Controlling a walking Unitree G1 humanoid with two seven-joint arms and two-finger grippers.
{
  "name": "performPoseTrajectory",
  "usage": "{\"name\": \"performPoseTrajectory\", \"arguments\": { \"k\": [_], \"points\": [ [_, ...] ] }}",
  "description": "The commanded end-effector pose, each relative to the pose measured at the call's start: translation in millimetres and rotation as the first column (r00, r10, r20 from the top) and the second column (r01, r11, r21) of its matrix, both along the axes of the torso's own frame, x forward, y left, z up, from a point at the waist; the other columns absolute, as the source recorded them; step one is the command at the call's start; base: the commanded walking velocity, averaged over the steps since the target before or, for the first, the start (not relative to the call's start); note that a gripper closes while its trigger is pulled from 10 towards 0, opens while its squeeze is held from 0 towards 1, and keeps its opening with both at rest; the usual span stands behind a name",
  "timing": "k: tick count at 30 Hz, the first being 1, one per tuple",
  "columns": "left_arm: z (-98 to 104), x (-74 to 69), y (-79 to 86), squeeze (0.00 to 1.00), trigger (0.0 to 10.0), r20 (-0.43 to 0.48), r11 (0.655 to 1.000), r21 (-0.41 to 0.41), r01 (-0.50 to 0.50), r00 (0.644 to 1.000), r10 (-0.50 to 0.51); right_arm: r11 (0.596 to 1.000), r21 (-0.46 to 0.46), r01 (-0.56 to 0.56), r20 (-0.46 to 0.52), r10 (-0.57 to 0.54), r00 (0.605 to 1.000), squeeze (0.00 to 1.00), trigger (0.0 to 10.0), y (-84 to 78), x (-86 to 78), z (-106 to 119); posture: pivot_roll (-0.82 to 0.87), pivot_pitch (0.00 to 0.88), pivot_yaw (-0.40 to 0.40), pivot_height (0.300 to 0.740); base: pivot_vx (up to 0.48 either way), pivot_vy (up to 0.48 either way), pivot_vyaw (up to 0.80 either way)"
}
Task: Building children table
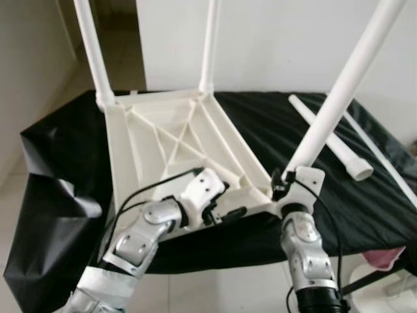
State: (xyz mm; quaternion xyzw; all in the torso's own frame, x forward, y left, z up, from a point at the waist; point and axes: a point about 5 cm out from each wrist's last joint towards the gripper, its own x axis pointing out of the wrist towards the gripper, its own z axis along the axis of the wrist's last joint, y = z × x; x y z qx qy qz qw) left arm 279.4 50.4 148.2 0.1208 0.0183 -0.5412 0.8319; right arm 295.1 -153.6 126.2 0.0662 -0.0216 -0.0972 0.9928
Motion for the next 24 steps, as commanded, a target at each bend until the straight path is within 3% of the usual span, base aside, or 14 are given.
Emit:
{"name": "performPoseTrajectory", "arguments": {
  "k": [1,8,9,10,11,12,13,22,23,24],
  "points": [
    [-1,-0.6,-2.0,0.00,10.0,0.003,1.000,0.007,0.006,1.000,-0.006,0.998,0.053,-0.018,-0.009,0.018,1.000,0.00,10.0,-1.1,-4.3,-4,0.08,0.000,-0.055,0.740,0.000,0.000,0.00],
    [0,-0.3,-3.0,0.00,10.0,0.005,1.000,0.003,0.007,1.000,-0.007,0.999,0.045,-0.012,-0.013,0.012,1.000,0.00,10.0,-2.4,-4.8,-2,0.08,0.000,-0.057,0.740,0.000,0.000,0.00],
    [-1,-0.6,-3.6,0.00,10.0,0.005,1.000,0.003,0.008,1.000,-0.008,0.998,0.067,-0.001,-0.012,0.002,1.000,0.05,10.0,-3.0,-4.8,-1,0.08,0.000,-0.056,0.740,0.000,0.000,0.00],
    [-2,-0.8,-4.3,0.00,10.0,0.008,1.000,0.007,0.009,1.000,-0.009,0.997,0.072,0.005,-0.009,-0.004,1.000,0.52,10.0,-3.5,-4.7,0,0.08,0.000,-0.057,0.740,0.000,0.000,0.00],
    [-2,-0.8,-4.3,0.00,10.0,0.008,1.000,0.007,0.009,1.000,-0.009,0.997,0.072,0.005,-0.009,-0.004,1.000,0.52,10.0,-3.5,-4.7,0,0.08,0.000,-0.057,0.740,0.000,0.000,0.00],
    [-3,-1.0,-4.9,0.00,10.0,0.010,1.000,0.012,0.008,1.000,-0.009,0.998,0.069,0.010,-0.002,-0.010,1.000,0.79,10.0,-3.5,-5.0,1,0.08,0.000,-0.057,0.740,0.000,0.000,0.00],
    [-3,-1.6,-6.2,0.00,10.0,0.012,1.000,0.011,0.010,1.000,-0.010,0.998,0.066,0.008,0.004,-0.008,1.000,1.00,10.0,-4.0,-5.6,2,0.08,0.000,-0.058,0.740,0.000,0.000,0.00],
    [-3,-0.3,-7.5,0.00,10.0,0.067,1.000,0.026,-0.017,0.998,0.015,0.997,0.055,-0.060,0.037,0.058,0.998,1.00,10.0,-15.8,-14.0,6,0.07,0.000,-0.058,0.740,0.000,0.000,0.00],
    [-3,0.0,-7.3,0.00,10.0,0.070,0.999,0.028,-0.021,0.997,0.019,0.994,0.042,-0.098,0.036,0.096,0.995,0.08,10.0,-17.5,-16.2,5,0.07,0.000,-0.056,0.740,0.000,0.000,0.00],
    [-4,1.1,-6.7,0.00,10.0,0.069,0.999,0.034,-0.040,0.997,0.037,0.990,0.028,-0.139,0.030,0.139,0.990,0.00,10.0,-18.9,-18.4,4,0.07,0.000,-0.053,0.740,0.000,0.000,0.00]
  ]
}}
